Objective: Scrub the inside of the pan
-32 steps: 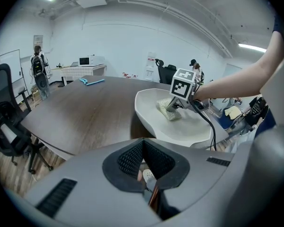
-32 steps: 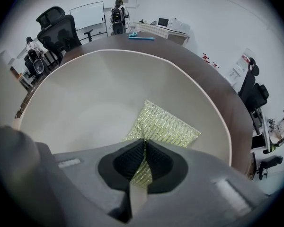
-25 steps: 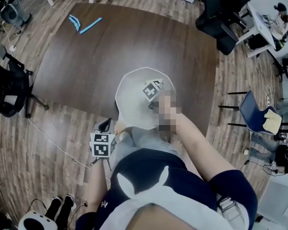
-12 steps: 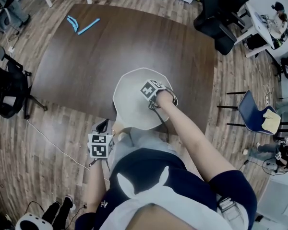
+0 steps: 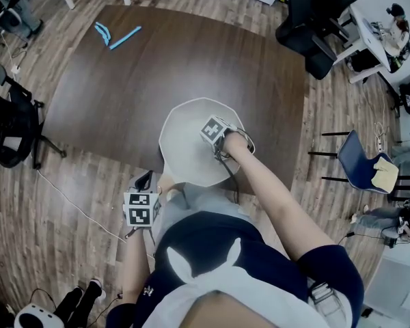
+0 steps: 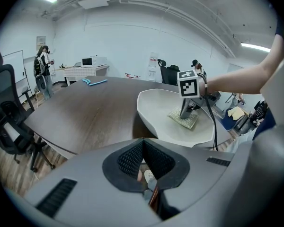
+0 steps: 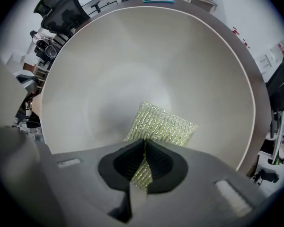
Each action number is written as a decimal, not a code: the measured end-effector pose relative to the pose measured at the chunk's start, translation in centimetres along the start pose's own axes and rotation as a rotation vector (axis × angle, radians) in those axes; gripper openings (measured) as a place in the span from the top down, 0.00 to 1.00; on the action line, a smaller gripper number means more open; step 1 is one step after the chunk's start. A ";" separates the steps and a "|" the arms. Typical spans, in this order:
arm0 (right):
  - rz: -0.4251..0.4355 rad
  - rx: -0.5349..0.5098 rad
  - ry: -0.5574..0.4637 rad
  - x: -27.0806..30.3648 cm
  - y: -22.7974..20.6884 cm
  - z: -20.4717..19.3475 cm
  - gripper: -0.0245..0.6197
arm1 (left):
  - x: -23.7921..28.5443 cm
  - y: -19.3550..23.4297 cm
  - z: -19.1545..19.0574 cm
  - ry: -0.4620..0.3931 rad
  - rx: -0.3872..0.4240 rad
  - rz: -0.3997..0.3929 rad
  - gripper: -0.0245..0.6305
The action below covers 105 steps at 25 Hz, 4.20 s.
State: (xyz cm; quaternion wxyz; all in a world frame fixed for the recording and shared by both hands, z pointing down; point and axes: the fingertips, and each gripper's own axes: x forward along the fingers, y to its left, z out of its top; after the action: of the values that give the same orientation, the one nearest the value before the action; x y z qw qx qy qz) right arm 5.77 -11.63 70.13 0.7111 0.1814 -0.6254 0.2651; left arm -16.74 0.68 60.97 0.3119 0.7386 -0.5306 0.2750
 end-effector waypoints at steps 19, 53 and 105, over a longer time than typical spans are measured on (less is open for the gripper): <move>0.207 -0.021 -0.063 0.8 5.4 -1.3 0.94 | 0.3 -0.2 0.2 0.006 -0.002 0.015 0.96; 0.269 -0.109 -0.467 -1.1 11.4 5.5 0.94 | 0.9 -0.1 0.3 0.022 -0.011 0.034 0.96; -0.028 -0.036 -0.500 -2.0 4.1 5.9 0.94 | 0.2 -0.6 -0.4 0.004 -0.001 0.019 0.96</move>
State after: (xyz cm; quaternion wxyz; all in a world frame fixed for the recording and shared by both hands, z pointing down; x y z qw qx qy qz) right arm -1.54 -12.14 68.75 0.5412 0.2372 -0.7838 0.1911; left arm -16.12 1.02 61.22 0.3108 0.7329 -0.5369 0.2791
